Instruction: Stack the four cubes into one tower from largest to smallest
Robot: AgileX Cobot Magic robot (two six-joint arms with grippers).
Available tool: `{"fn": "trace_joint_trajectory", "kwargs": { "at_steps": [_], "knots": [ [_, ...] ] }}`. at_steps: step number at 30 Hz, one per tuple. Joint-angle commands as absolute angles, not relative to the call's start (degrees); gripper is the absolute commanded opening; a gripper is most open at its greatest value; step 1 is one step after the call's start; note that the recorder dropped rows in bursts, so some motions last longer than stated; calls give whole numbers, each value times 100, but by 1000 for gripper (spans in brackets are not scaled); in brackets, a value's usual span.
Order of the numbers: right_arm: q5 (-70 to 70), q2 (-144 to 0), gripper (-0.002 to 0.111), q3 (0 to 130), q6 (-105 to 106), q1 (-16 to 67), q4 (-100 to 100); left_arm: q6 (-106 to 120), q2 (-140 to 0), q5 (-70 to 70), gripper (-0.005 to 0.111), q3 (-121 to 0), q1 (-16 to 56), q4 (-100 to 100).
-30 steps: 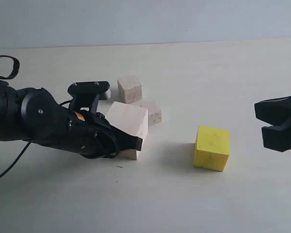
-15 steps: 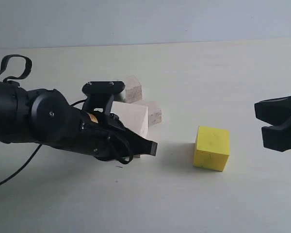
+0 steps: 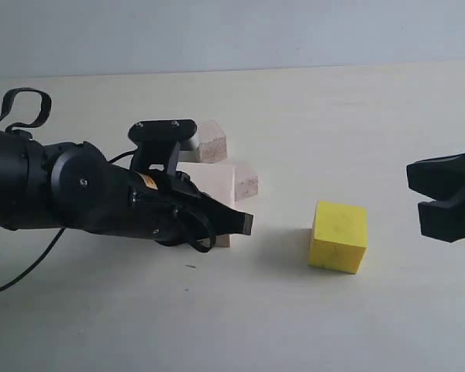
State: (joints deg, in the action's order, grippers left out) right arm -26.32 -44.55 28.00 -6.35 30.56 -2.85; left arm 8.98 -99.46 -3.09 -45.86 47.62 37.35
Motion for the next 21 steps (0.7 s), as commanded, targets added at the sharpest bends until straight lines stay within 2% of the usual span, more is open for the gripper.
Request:
{"fn": "trace_joint_trajectory", "kwargs": {
  "at_steps": [1,21],
  "knots": [
    [-2599,-4459,0,2856,-628,3069,-283,860,-9962,-36,0,-4612,4785,3765],
    [-2599,-4459,0,2856,-628,3069,-283,860,-10112,242,0,-4612,4785,3765]
  ]
}}
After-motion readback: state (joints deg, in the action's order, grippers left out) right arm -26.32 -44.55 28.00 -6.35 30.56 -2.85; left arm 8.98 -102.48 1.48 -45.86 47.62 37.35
